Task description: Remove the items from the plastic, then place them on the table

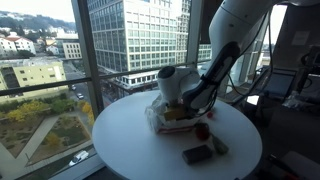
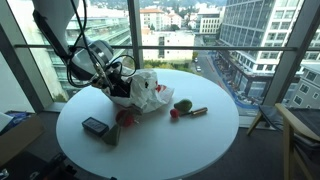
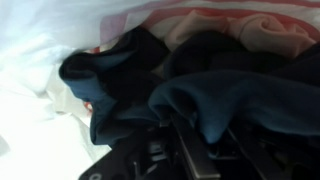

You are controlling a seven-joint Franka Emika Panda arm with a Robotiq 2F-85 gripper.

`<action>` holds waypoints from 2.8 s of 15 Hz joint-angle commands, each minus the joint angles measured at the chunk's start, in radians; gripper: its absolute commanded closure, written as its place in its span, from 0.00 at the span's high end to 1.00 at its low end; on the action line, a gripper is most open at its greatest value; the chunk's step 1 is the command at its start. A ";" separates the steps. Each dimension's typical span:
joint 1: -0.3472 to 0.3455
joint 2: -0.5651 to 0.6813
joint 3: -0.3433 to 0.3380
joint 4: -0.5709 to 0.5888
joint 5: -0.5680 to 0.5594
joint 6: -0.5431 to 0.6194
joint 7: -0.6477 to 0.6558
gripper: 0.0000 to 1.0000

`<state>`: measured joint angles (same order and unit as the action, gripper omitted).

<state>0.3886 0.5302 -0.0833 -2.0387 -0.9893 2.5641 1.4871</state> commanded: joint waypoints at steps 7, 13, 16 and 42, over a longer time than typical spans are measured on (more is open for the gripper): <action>-0.146 -0.350 0.149 -0.133 0.373 -0.270 -0.240 0.03; -0.198 -0.598 0.164 -0.164 0.636 -0.354 -0.461 0.03; -0.228 -0.708 0.175 -0.167 0.584 -0.315 -0.418 0.03; -0.212 -0.339 0.475 0.030 0.384 0.507 -0.453 0.03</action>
<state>0.1572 0.0407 0.3758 -2.0606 -0.5858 3.0154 1.0524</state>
